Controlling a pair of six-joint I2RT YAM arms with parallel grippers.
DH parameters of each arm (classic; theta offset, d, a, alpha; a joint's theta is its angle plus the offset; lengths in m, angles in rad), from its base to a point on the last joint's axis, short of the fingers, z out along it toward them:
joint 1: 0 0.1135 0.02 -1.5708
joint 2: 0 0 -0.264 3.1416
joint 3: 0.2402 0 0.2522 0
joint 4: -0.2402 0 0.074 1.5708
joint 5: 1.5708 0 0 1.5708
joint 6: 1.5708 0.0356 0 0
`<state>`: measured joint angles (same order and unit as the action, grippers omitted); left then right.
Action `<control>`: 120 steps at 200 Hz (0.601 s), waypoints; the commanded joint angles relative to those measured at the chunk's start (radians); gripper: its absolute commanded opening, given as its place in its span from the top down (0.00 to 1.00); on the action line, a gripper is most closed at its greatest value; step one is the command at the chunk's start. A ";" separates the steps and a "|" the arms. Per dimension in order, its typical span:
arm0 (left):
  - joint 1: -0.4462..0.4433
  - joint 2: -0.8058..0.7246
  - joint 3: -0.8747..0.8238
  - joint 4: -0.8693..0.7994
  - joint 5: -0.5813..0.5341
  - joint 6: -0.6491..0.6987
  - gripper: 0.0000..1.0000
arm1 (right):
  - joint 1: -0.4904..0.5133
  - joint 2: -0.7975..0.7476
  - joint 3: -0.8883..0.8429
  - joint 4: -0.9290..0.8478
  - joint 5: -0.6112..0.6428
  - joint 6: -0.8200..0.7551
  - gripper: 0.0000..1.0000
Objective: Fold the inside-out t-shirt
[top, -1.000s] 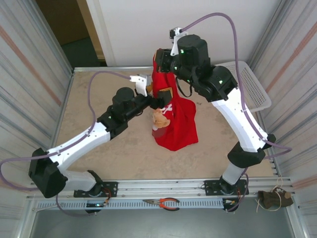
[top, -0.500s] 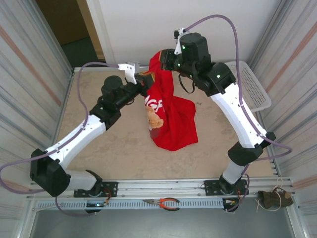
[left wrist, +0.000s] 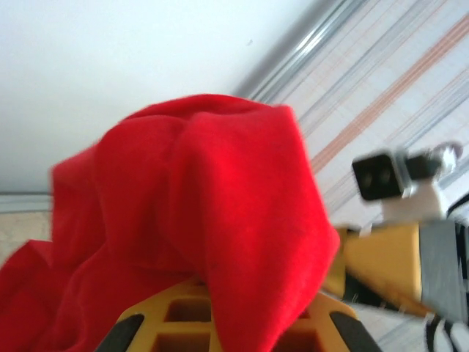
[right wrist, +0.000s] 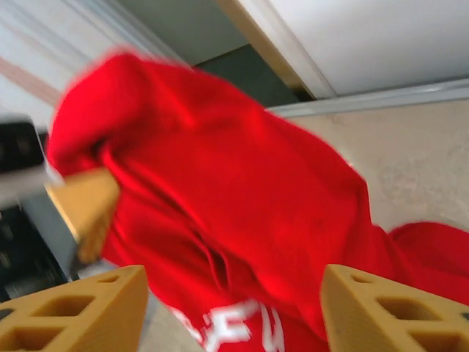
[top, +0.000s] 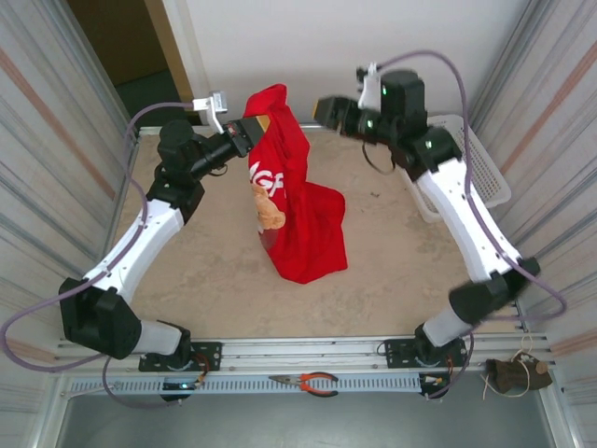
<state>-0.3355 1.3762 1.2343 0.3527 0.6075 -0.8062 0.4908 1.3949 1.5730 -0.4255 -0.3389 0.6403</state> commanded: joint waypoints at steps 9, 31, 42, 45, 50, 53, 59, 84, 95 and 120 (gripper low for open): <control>0.004 -0.008 0.043 0.086 0.108 -0.050 1.00 | 0.054 -0.109 -0.244 0.222 0.050 -0.031 0.32; 0.004 -0.010 0.044 0.078 0.119 -0.049 1.00 | 0.111 -0.085 -0.282 0.263 0.074 -0.047 0.31; 0.004 -0.011 0.046 0.080 0.126 -0.051 1.00 | 0.137 -0.059 -0.267 0.260 0.100 -0.063 0.31; 0.003 -0.011 0.047 0.082 0.126 -0.055 1.00 | 0.143 -0.049 -0.261 0.260 0.105 -0.066 0.31; 0.003 -0.011 0.046 0.084 0.127 -0.061 1.00 | 0.149 -0.036 -0.253 0.260 0.113 -0.069 0.31; 0.001 -0.010 0.046 0.086 0.127 -0.063 1.00 | 0.151 -0.028 -0.245 0.261 0.115 -0.070 0.31; 0.001 -0.010 0.047 0.090 0.130 -0.068 1.00 | 0.153 -0.013 -0.231 0.264 0.115 -0.071 0.31; -0.001 -0.015 0.036 0.107 0.130 -0.099 1.00 | 0.147 0.050 -0.165 0.253 0.126 -0.079 0.42; 0.004 -0.018 0.030 0.112 0.124 -0.111 1.00 | 0.135 0.078 -0.132 0.236 0.110 -0.087 0.63; 0.030 -0.020 0.026 0.133 0.118 -0.144 1.00 | 0.083 0.114 -0.020 0.162 0.036 -0.129 1.00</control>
<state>-0.3309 1.3766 1.2381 0.3992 0.7139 -0.9020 0.6193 1.4948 1.4452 -0.2329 -0.2485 0.5663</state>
